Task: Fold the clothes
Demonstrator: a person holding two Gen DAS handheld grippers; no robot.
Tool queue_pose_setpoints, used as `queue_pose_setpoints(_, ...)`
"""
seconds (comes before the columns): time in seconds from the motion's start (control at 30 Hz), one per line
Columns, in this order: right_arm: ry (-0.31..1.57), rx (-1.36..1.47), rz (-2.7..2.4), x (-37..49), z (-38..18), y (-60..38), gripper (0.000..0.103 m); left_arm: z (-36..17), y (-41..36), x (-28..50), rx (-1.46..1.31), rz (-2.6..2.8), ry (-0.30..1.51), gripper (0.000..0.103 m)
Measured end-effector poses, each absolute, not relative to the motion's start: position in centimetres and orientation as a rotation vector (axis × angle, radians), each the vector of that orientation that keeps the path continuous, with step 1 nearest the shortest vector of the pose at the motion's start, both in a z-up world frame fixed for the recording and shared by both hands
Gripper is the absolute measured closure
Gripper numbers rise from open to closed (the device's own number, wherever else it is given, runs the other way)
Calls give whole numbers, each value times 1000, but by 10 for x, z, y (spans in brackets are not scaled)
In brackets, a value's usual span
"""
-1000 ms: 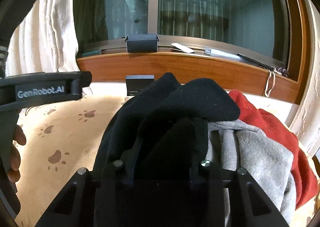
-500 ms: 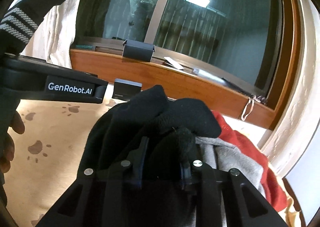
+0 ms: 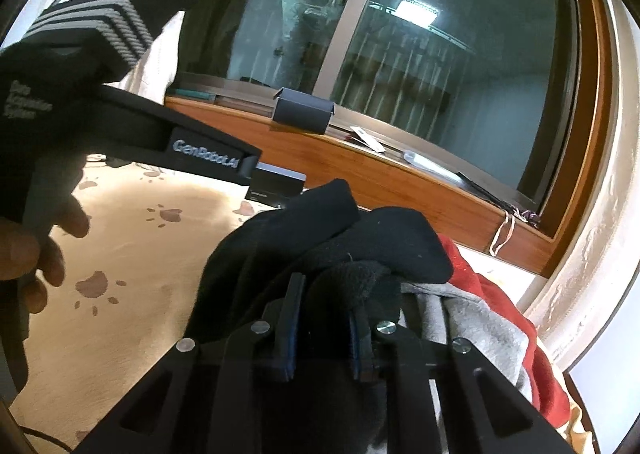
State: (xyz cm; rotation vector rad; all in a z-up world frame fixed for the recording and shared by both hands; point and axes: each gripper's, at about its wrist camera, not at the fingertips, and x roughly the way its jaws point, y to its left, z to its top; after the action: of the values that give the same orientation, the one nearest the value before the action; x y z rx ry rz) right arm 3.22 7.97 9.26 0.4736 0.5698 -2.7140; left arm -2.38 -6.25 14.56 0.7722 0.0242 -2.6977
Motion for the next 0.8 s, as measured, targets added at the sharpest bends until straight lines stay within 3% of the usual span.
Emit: queue_pose_setpoints(0.8, 484, 517, -2398, 116, 81, 70, 84, 158, -73, -12, 739, -2693, 82, 0)
